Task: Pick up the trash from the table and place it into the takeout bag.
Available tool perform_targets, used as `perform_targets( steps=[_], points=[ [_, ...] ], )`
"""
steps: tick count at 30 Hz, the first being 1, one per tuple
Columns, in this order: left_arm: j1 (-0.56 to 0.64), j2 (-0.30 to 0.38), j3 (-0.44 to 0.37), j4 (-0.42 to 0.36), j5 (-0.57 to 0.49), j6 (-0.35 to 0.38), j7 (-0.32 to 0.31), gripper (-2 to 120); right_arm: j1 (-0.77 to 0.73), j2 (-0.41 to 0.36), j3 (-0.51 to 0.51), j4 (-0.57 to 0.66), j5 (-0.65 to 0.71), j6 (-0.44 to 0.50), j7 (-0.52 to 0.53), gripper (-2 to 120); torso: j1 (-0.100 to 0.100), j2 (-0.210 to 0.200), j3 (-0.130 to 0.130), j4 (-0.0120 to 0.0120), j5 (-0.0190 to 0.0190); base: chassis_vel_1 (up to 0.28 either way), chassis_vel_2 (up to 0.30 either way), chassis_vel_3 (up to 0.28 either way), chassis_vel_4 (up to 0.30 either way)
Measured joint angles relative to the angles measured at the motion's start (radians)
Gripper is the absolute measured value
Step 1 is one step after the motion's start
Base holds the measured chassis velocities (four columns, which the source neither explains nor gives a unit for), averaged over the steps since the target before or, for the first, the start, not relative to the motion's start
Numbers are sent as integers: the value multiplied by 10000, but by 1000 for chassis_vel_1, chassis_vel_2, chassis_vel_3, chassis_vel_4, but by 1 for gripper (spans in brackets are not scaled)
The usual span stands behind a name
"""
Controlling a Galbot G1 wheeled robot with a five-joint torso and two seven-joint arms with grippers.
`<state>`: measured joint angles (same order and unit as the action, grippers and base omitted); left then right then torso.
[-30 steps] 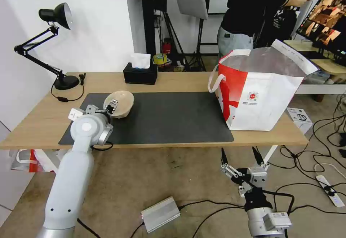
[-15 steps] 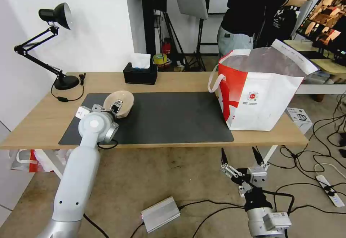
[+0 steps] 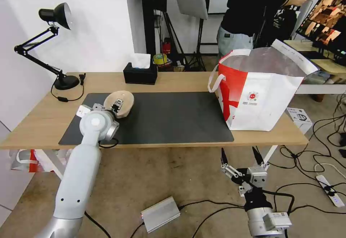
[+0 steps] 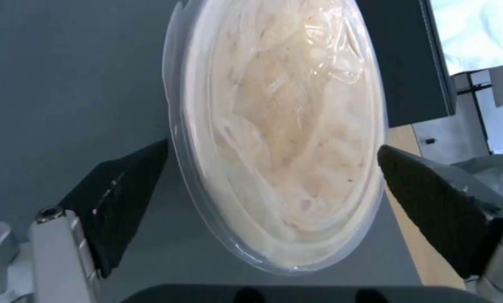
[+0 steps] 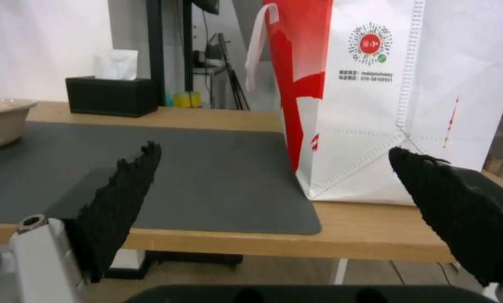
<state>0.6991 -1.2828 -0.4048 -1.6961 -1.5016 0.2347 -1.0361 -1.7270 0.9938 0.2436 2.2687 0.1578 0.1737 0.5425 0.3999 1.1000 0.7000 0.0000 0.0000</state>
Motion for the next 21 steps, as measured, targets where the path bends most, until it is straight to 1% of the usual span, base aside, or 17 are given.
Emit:
perform_targets(
  steps=[11,21],
  points=[
    [-167,-126,97,283,255,-7,-107,100,0,0,-1,0,0,0,0,100,0,0,0,0,0,0,0,0,0],
    [-298,-151,97,502,285,30,-107,100,0,0,-1,0,0,0,0,100,1,0,0,0,0,0,0,0,0]
  ],
)
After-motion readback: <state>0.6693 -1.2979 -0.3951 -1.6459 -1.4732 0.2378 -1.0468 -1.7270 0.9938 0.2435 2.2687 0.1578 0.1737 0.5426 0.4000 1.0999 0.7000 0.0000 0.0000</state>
